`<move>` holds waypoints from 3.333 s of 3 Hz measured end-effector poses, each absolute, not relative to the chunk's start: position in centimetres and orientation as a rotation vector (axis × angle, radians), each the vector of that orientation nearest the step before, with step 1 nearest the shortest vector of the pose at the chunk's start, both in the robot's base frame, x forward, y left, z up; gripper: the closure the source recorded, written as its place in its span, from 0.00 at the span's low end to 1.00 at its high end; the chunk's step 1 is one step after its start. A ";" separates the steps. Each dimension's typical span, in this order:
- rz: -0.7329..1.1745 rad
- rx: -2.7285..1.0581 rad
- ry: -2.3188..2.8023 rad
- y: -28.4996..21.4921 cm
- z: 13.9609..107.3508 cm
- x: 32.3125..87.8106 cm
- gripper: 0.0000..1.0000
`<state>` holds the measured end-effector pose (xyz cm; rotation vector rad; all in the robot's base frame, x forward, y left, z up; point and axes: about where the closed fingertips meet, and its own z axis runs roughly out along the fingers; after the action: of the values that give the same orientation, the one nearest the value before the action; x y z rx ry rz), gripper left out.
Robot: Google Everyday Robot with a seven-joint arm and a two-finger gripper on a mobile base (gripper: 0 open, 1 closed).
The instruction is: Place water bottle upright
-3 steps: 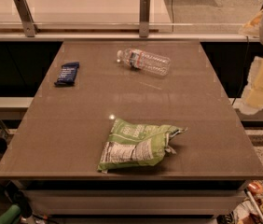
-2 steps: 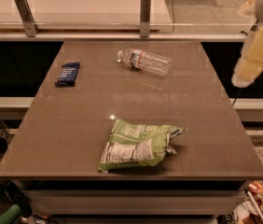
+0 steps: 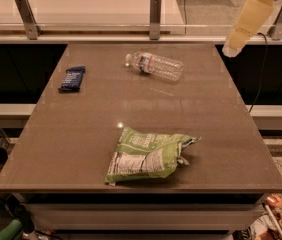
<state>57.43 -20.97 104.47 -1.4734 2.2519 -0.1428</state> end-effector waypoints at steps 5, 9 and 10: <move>0.063 -1.364 2.208 -12.7 97.1 65.9 0.00; 0.146 -1.406 2.252 -11.0 92.2 71.7 0.00; 0.120 -1.431 2.289 -9.9 91.5 72.0 0.00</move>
Offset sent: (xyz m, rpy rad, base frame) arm 0.0761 0.0512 -0.0790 0.1963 0.0865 -0.0089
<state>72.01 -9.88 91.52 -1.4311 2.2895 0.1199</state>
